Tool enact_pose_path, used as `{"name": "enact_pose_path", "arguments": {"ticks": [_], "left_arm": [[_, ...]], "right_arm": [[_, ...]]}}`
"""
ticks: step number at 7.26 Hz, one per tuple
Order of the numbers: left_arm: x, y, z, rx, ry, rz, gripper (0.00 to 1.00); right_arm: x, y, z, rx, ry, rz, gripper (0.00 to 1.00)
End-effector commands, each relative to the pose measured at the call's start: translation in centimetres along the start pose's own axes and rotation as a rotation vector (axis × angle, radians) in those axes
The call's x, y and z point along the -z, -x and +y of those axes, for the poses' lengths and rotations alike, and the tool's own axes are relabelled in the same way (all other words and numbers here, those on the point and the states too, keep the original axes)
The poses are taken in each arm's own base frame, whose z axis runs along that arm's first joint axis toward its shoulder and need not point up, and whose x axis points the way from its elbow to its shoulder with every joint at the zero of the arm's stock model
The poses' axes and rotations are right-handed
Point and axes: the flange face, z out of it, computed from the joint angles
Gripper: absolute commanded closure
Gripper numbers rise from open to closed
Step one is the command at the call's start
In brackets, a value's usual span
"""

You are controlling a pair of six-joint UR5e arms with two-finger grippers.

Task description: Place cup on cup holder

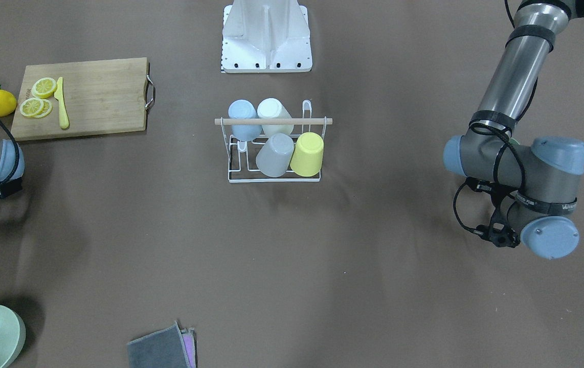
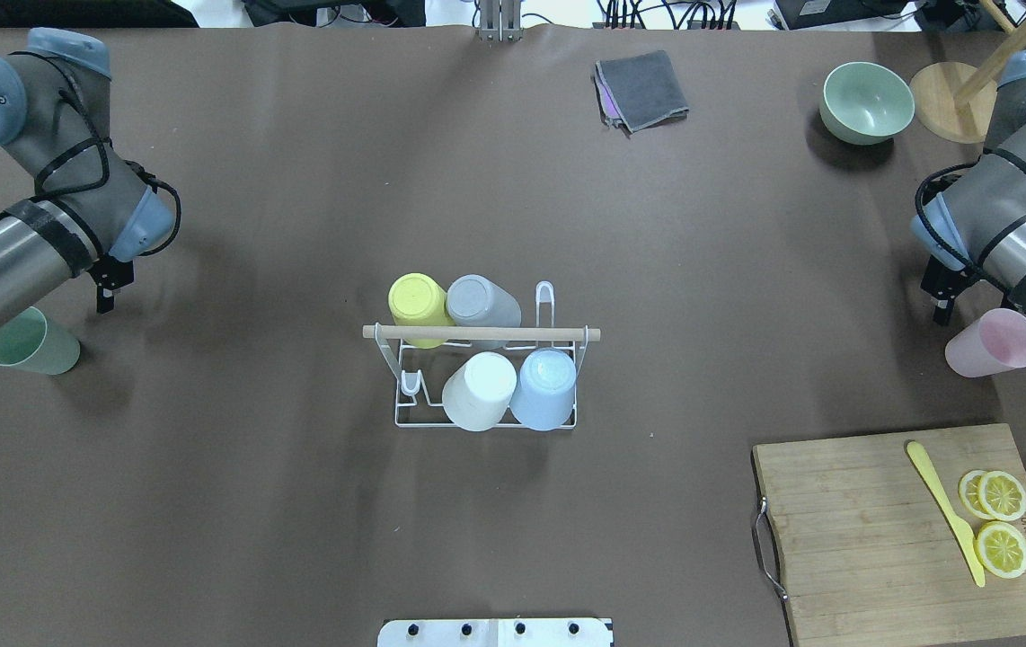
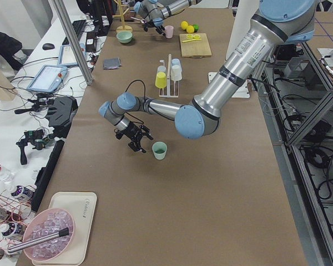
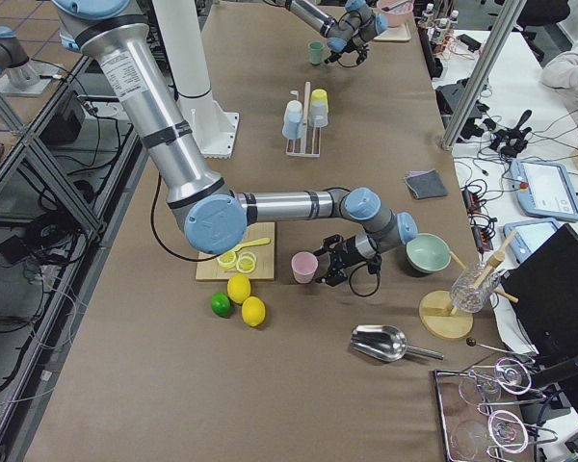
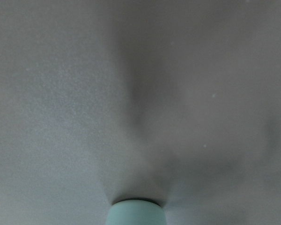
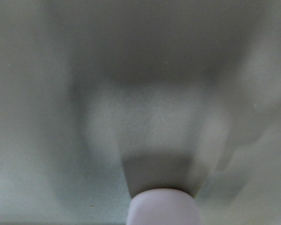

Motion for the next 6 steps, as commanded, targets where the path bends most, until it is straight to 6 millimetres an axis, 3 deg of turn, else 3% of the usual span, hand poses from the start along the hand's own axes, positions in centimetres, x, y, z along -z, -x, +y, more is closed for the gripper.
{"name": "enact_pose_path", "arguments": {"ticks": [1,6], "left_arm": [[-1.0,0.5,-0.3,0.008,0.025,-0.002,0.02],[-3.7,0.5,-0.8,-0.027,0.097,-0.009,0.02]], "right_arm": [[-0.6,0.0,-0.2,-0.003,0.015,0.007,0.03],[-1.3,-0.3,-0.1,-0.003,0.045,0.016,0.03]]}}
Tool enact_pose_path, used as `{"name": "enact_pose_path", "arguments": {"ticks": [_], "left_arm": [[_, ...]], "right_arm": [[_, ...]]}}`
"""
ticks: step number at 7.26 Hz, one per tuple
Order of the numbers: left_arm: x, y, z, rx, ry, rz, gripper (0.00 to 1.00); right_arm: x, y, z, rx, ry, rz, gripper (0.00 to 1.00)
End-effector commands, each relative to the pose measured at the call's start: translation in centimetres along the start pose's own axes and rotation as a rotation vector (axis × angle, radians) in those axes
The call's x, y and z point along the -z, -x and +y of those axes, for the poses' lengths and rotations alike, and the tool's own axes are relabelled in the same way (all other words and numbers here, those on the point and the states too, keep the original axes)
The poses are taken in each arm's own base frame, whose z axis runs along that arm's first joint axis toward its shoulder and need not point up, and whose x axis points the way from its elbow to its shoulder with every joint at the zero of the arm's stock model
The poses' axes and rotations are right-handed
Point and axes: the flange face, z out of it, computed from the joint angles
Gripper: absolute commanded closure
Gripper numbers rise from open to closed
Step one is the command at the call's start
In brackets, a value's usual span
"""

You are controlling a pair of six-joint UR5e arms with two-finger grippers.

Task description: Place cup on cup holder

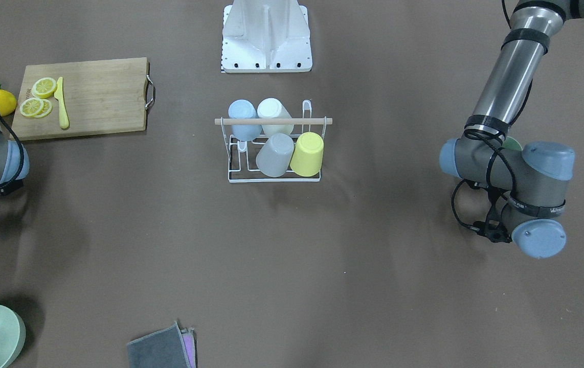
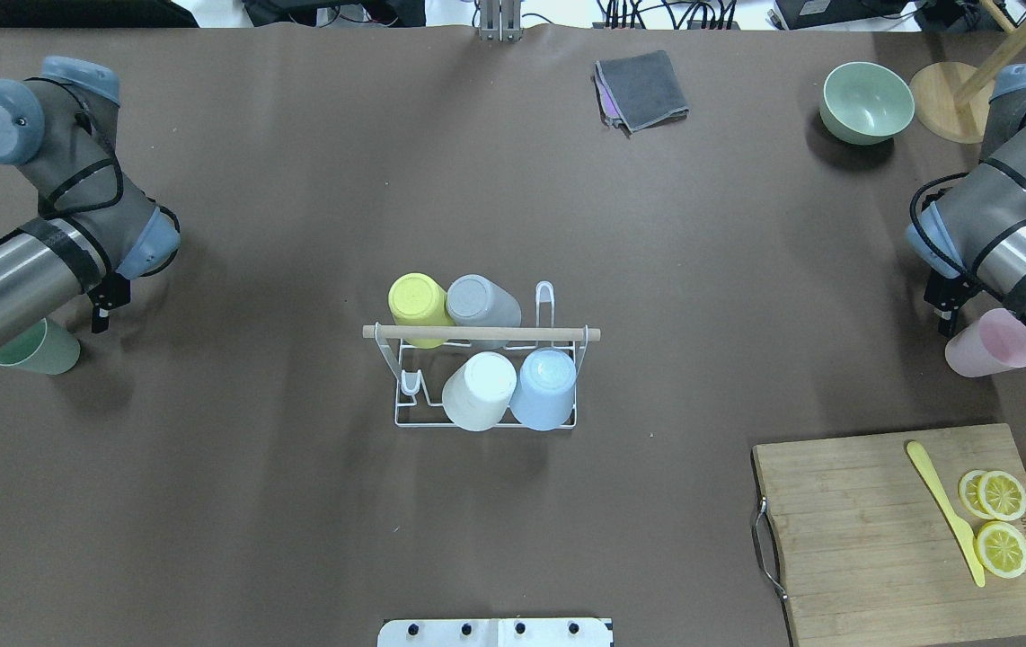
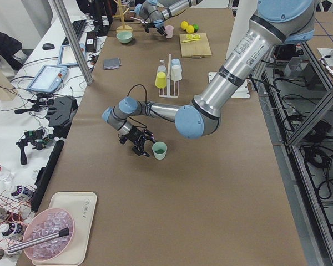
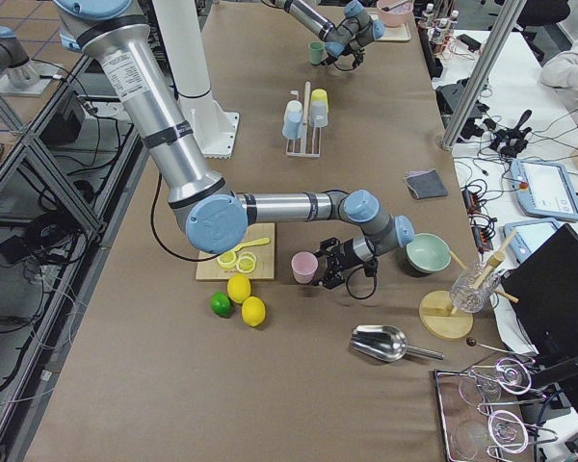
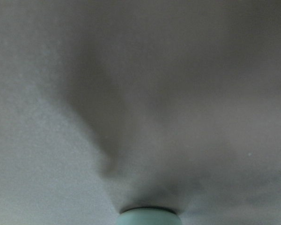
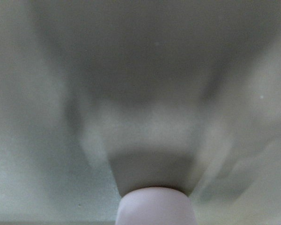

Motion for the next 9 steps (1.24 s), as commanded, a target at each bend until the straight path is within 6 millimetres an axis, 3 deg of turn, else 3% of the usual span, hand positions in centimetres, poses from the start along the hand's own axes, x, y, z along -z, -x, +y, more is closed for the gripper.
{"name": "enact_pose_path", "arguments": {"ticks": [1,4,6,7,9], "left_arm": [[-0.8,0.4,0.0,-0.028,0.035,0.003,0.02],[-0.8,0.4,0.2,-0.028,0.054,0.007,0.02],[-0.2,-0.1,0.3,-0.026,0.065,-0.002,0.02],[-0.1,-0.2,0.5,-0.031,0.068,-0.001,0.02],[-0.2,-0.1,0.5,-0.049,0.073,0.002,0.02]], "right_arm": [[-0.5,0.2,-0.1,-0.002,0.011,-0.003,0.04],[-1.9,-0.2,-0.6,-0.016,0.039,-0.007,0.06],[-2.0,-0.3,-0.6,-0.019,0.041,-0.007,0.13],[-2.0,-0.3,-0.6,-0.02,0.042,-0.007,0.23],[-2.0,-0.2,-0.6,-0.021,0.043,-0.008,0.59]]}}
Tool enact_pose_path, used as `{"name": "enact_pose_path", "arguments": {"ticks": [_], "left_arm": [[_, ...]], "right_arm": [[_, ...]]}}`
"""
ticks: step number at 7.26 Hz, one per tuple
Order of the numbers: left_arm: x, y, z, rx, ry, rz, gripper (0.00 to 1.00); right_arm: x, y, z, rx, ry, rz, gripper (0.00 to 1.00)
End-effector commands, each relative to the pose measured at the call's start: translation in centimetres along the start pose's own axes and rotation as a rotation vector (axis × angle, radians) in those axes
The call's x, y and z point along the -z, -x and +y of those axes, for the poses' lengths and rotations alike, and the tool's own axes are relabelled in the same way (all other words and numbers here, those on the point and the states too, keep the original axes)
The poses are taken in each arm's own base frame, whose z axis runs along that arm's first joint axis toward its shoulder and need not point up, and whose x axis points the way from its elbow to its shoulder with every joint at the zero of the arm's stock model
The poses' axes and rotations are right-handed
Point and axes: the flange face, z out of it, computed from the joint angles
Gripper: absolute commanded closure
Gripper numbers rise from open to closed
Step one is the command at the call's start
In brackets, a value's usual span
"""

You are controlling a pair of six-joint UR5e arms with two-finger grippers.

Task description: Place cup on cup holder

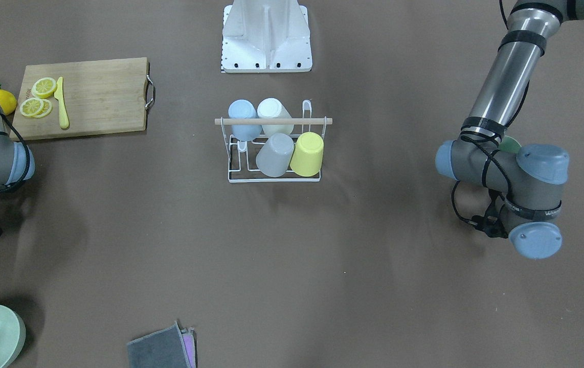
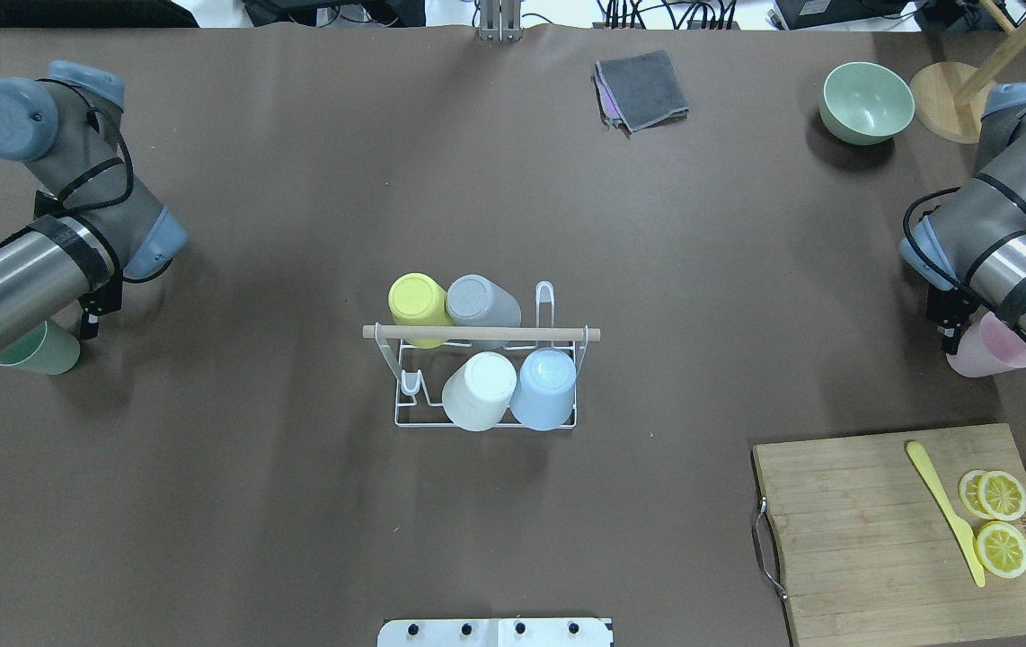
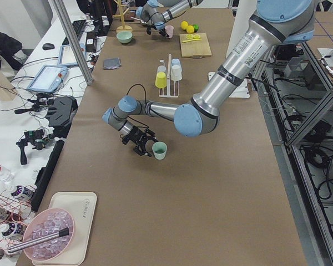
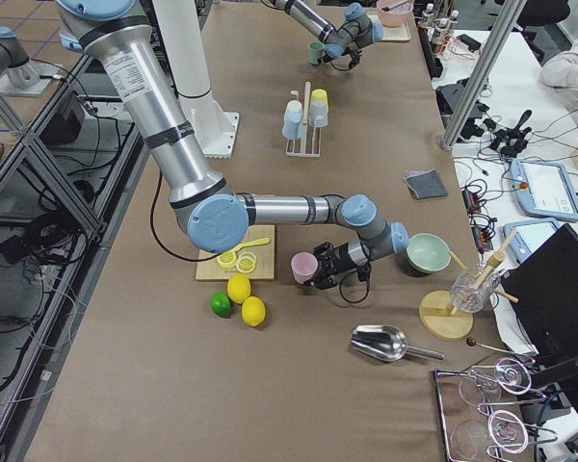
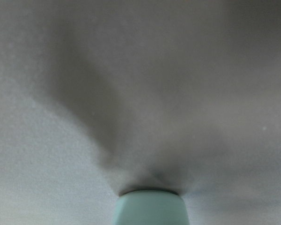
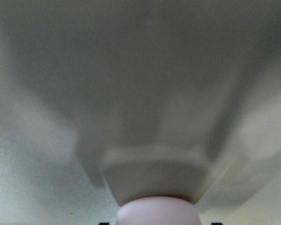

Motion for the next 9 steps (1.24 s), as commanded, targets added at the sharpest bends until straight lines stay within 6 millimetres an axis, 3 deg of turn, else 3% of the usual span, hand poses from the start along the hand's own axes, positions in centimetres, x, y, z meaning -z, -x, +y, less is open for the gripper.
{"name": "enact_pose_path", "arguments": {"ticks": [1,2,4,9], "left_arm": [[-0.2,0.2,0.0,-0.003,0.008,0.001,0.03],[-0.3,0.4,0.1,-0.003,0.016,-0.015,0.03],[-1.0,-0.3,-0.3,-0.008,0.033,-0.022,0.03],[-2.3,-0.5,-0.4,-0.032,0.08,-0.028,0.03]], "right_arm": [[0.0,0.1,0.0,0.001,0.0,0.0,0.65],[0.1,0.1,0.0,0.001,-0.002,0.0,0.65],[3.1,-1.2,1.0,0.012,-0.055,-0.024,0.65],[7.8,-4.1,3.4,0.125,-0.168,-0.119,0.65]]}}
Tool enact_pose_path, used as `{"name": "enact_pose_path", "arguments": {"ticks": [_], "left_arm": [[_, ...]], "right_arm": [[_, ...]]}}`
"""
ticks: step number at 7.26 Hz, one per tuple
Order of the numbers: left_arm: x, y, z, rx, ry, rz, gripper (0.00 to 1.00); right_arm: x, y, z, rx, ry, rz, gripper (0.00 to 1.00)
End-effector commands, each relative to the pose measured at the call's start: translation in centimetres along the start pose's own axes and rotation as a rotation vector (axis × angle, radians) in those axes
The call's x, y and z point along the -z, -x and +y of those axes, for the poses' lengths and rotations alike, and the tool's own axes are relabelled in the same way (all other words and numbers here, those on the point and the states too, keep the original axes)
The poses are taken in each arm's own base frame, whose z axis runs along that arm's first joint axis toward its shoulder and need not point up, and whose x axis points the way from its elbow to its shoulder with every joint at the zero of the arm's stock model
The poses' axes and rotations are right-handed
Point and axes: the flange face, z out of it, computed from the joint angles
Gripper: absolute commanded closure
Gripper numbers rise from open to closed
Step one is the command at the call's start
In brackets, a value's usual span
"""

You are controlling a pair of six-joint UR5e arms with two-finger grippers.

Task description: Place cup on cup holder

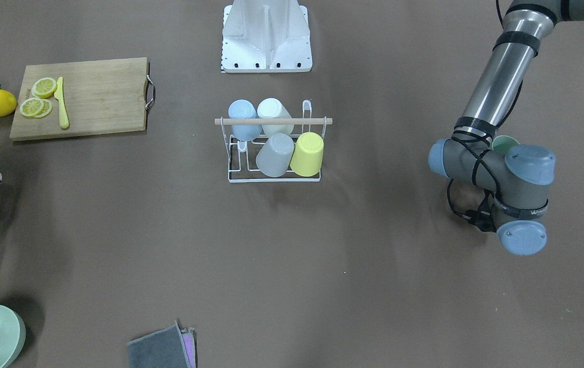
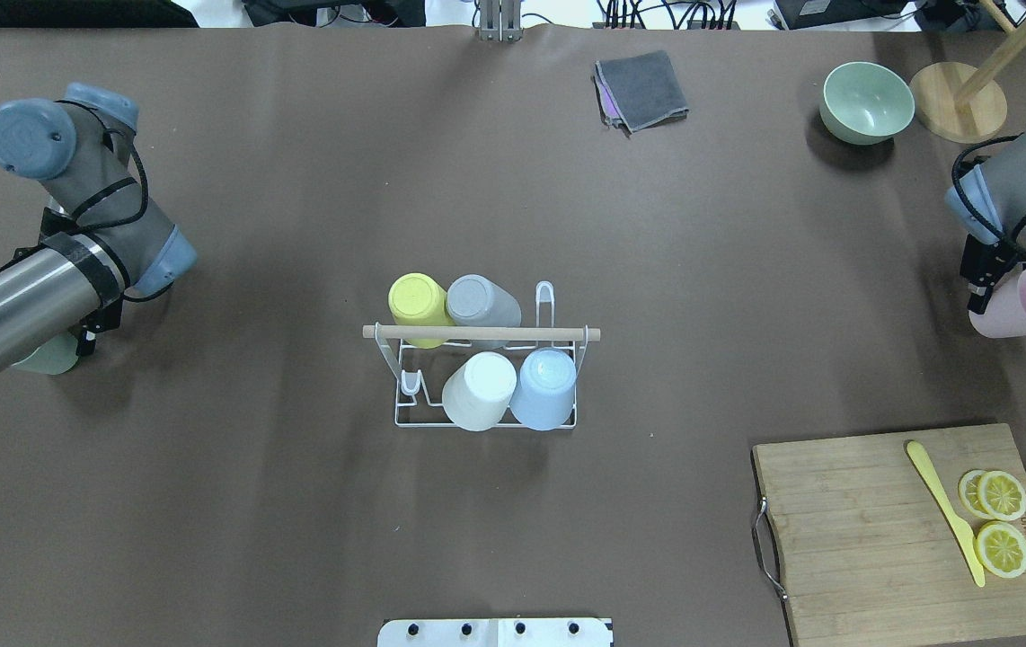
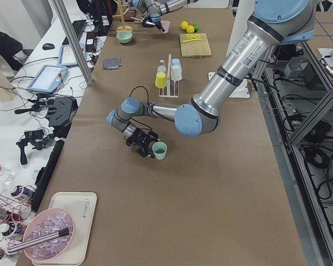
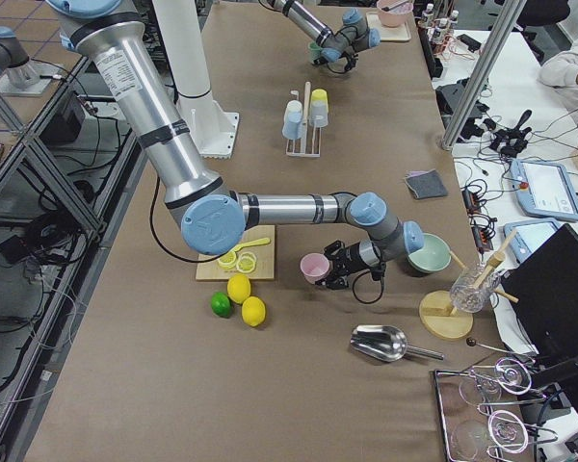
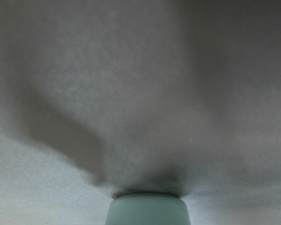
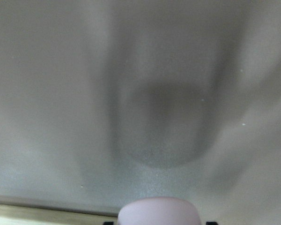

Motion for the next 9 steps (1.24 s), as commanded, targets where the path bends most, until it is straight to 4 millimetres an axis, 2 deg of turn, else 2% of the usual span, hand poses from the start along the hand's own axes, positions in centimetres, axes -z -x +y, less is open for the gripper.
{"name": "enact_pose_path", "arguments": {"ticks": [1,2,3,4,5,6,9], "left_arm": [[-0.2,0.1,0.3,-0.019,0.019,0.003,0.03],[0.0,-0.1,0.4,-0.022,0.022,0.004,0.03],[-0.1,0.0,0.5,-0.019,0.022,0.007,0.03],[-0.1,0.0,0.5,-0.021,0.023,0.006,0.03],[-0.3,0.2,0.5,-0.019,0.025,0.007,0.03],[-0.3,0.1,0.5,-0.018,0.026,0.006,0.03],[-0.6,0.3,0.5,-0.016,0.031,0.008,0.03]], "right_arm": [[3.0,1.4,1.6,0.045,-0.059,-0.05,0.65],[3.7,3.8,2.1,0.066,-0.084,-0.086,0.65],[3.6,5.6,2.3,0.1,-0.113,-0.13,0.65],[1.9,6.2,2.6,0.118,-0.131,-0.202,0.65],[1.3,7.5,2.3,0.141,-0.156,-0.294,0.65],[1.5,9.1,2.1,0.209,-0.202,-0.384,0.66],[1.6,11.0,1.6,0.305,-0.275,-0.513,0.71]]}}
